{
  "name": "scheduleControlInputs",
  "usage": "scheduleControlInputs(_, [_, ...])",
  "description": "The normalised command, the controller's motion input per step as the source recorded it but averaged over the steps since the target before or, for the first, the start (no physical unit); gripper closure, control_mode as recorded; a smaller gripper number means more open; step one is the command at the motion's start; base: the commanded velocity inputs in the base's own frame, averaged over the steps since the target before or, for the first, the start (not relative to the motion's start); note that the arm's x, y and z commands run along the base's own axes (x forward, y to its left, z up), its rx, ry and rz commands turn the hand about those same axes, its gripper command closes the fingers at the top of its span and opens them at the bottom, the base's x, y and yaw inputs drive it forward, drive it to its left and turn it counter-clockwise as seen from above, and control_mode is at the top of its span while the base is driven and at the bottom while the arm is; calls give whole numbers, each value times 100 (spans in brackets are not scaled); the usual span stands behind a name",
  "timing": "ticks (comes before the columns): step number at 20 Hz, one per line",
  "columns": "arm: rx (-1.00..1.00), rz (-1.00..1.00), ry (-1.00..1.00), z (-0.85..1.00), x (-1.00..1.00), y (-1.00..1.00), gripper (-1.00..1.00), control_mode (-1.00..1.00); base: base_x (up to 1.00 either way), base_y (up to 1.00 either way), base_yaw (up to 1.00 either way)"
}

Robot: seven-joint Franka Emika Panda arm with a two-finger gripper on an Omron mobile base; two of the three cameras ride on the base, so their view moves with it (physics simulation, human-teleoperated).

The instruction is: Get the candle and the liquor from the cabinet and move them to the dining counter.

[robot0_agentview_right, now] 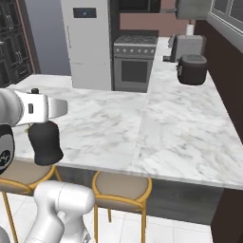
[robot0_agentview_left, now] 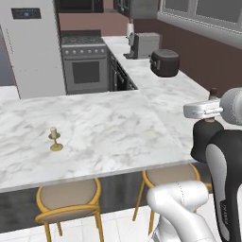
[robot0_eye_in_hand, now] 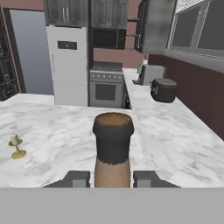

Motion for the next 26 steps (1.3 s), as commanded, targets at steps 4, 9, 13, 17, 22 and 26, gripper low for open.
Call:
scheduleControlInputs(4, [0,0,0,0,0,0,100,100,52,9,-24])
scheduleControlInputs(9, [0,0,0,0,0,0,100,100,41,1,-21])
scheduleControlInputs(13, [0,0,0,0,0,0,100,100,5,0,-4])
scheduleControlInputs(17, [0,0,0,0,3,0,100,-100,0,0,0])
scheduleControlInputs(22, [2,11,0,-10,58,-20,100,-100,0,0,0])
scheduleControlInputs(26, [0,20,0,-27,98,-16,100,-100,0,0,0])
